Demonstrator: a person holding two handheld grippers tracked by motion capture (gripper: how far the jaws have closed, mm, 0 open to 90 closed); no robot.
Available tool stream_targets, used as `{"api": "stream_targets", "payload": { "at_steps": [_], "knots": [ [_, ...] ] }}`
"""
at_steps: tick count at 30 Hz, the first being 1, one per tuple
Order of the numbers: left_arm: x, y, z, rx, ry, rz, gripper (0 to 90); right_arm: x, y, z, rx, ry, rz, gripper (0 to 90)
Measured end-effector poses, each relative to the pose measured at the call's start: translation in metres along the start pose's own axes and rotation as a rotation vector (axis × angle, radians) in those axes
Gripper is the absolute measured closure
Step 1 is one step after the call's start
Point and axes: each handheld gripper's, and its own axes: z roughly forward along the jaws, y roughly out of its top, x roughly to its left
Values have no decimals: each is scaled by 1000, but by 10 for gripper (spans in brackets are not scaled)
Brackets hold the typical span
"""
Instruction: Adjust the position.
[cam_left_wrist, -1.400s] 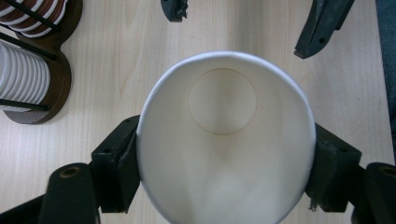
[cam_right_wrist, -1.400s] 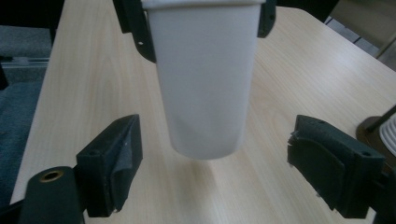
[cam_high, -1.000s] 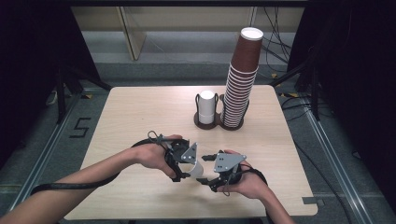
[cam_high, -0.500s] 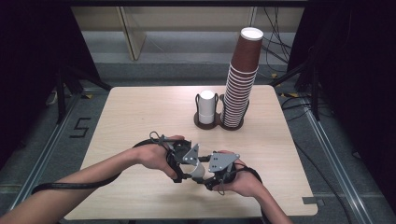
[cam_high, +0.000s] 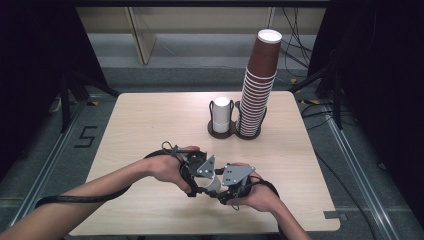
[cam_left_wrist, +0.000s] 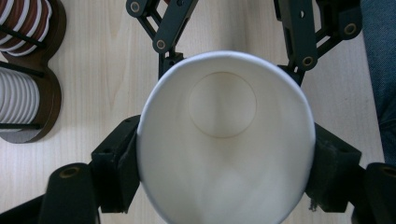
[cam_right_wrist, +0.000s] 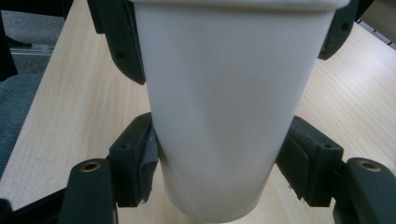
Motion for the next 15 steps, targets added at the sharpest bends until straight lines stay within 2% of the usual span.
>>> {"api": "stream_targets", "payload": {
  "at_steps": [2,5,9,10,12,13,14,15],
  "knots": [
    [0,0,-1,-26,-4,-2,220,0,0,-1,-15,-6,1,339],
    [-1,0,-2,-58,-5,-11,125,1,0,-3,-10,-14,-11,339],
    [0,-3,-4,-97,9,-28,23,2,-3,-7,-7,-33,11,339],
    [0,-4,-4,-107,18,-35,13,1,-4,-7,-10,-34,-11,339],
    [2,-6,-6,-121,36,-42,6,0,-8,-8,-12,-46,3,339],
    [2,-7,-6,-138,42,-63,4,1,-10,-10,-6,-54,13,338],
    [3,-8,-8,-137,53,-55,2,0,-12,-11,-13,-60,11,338],
    [3,-10,-8,-150,55,-80,2,0,-14,-12,-18,-70,28,338]
  ]
}}
